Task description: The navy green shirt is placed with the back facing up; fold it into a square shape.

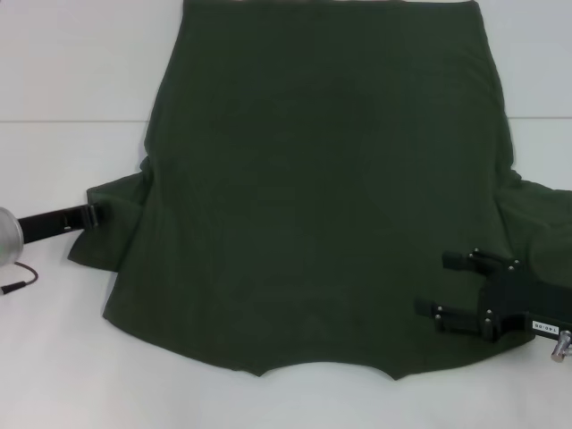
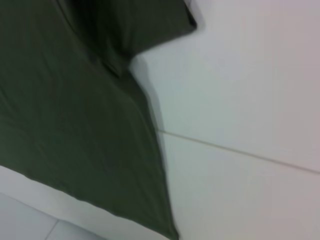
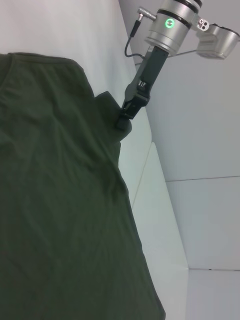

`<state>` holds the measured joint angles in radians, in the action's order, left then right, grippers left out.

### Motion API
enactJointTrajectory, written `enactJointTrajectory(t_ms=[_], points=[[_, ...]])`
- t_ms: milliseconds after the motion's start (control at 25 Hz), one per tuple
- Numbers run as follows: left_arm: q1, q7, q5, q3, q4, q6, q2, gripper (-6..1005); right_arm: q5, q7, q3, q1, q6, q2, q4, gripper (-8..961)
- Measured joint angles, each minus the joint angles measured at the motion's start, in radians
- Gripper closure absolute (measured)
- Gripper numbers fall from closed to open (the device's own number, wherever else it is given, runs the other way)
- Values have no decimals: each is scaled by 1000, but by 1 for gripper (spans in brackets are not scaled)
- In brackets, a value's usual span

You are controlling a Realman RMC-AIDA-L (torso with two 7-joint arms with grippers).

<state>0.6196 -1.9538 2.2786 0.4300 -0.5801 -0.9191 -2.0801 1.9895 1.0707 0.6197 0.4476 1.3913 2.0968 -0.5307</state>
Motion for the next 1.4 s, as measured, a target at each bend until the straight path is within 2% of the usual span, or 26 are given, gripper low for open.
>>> enactJointTrajectory(t_ms=[400,640,1200,1400], points=[[-12,-39,33,-6,-78,3,29,999,0,0,-5,1,0,0,0,39],[-12,-99,95,-5,-128,-6,36,999,0,0,-5,3,0,0,0,39],[12,-191,152,7,-217,-111,62,998,0,0,0,2,1,0,0,39],[33,-258,182,43,-238,-151,67,998,0,0,0,-1,4,0,1,39]])
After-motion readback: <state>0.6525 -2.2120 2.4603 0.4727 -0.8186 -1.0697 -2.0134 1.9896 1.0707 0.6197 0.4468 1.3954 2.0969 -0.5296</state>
